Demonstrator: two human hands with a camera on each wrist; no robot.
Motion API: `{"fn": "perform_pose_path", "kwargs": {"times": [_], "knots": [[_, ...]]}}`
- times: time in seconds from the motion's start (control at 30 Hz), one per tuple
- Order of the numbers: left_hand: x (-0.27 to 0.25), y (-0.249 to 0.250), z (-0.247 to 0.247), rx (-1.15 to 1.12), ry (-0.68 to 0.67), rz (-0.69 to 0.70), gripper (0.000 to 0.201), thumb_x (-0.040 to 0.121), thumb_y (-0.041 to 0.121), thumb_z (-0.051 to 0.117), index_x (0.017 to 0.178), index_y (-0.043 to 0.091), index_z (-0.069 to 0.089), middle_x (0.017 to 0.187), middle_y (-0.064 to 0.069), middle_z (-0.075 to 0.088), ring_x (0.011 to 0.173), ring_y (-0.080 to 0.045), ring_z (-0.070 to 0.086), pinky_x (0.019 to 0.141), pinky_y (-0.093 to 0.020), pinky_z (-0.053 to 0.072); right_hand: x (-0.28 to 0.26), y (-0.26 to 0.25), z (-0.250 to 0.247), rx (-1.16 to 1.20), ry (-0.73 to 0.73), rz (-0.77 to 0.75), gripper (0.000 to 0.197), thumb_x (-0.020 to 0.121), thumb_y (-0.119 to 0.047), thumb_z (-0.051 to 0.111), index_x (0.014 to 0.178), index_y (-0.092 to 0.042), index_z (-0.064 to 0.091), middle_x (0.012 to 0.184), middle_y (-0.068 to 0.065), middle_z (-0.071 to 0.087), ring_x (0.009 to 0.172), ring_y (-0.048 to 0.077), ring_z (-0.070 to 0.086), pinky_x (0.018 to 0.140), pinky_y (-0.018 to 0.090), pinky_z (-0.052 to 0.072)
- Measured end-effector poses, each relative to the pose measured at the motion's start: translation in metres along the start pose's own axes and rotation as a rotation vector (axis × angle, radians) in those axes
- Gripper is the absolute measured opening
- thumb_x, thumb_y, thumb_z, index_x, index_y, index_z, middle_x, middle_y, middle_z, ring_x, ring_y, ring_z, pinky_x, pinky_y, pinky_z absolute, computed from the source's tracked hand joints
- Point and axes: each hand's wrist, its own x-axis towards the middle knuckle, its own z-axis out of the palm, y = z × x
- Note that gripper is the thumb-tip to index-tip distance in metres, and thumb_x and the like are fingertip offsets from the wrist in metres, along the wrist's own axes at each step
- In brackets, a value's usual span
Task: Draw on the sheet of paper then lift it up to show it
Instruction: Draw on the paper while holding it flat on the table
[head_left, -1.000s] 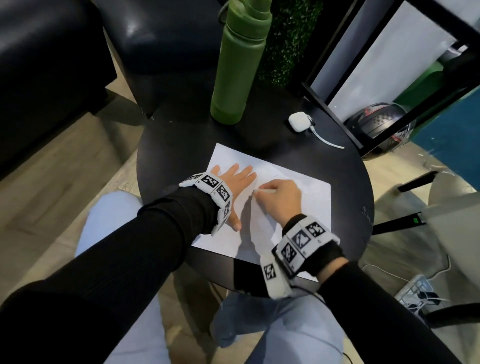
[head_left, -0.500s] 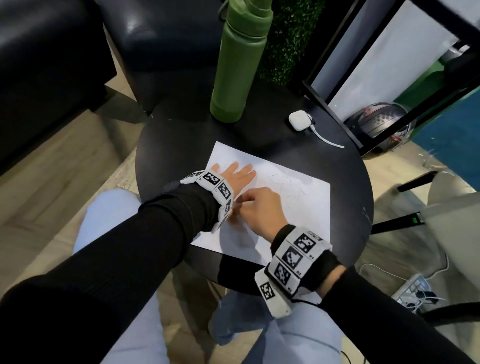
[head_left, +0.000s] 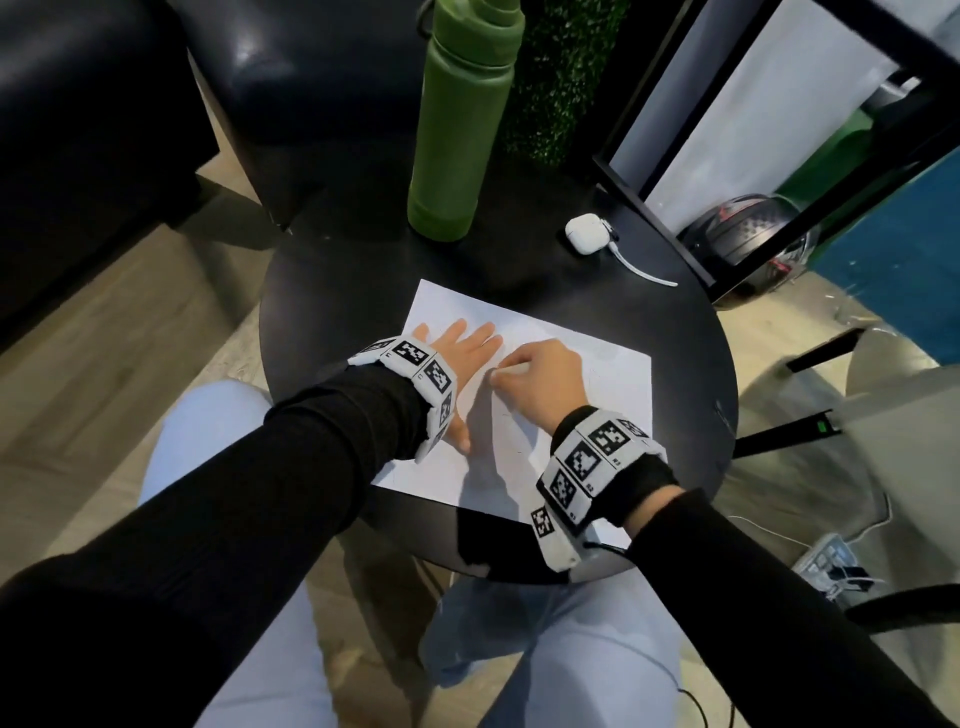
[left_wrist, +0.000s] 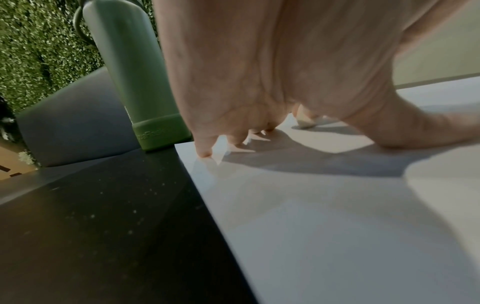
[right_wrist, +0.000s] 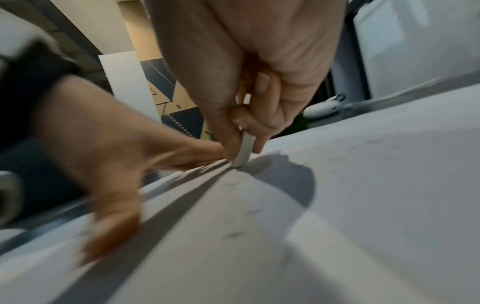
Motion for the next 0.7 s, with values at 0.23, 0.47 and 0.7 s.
{"fn": "perform_pose_path", "kwargs": {"times": [0.23,0.47,0.7], "knots": [[0.001,0.004,-0.003,0.021,0.010,-0.031,0.116,0.073,0.030,0.077,0.150,0.022,-0.010,0.158,0.005,-0.016,0.147,-0.023,-0.007,0.116,-0.050,0.007,-0.024,-0.009,0.015,-0.050,-0.156,-0.074,0.017,0.084,-0.010,0.061,0.095,-0.005,0.074,0.094,0.006,0.072,0.084,0.014,0.060,0.057,0.003,0.035],[0.001,0.003,0.000,-0.019,-0.016,-0.006,0.130,0.064,0.052,0.079,0.150,0.021,-0.012,0.157,0.005,-0.021,0.146,-0.024,-0.013,0.115,-0.051,0.001,-0.002,0.001,-0.003,0.111,0.029,0.092,0.014,0.076,-0.012,0.068,0.086,-0.003,0.074,0.081,0.001,0.064,0.076,0.012,0.058,0.051,0.010,0.037],[0.004,0.002,0.005,0.005,0.025,-0.027,0.127,0.064,0.048,0.079,0.150,0.022,-0.011,0.158,0.006,-0.018,0.147,-0.024,-0.009,0.115,-0.051,0.005,-0.019,0.001,0.005,0.133,-0.111,0.055,0.013,0.074,-0.007,0.069,0.086,-0.004,0.075,0.070,-0.003,0.063,0.065,0.004,0.056,0.051,0.000,0.041]]}}
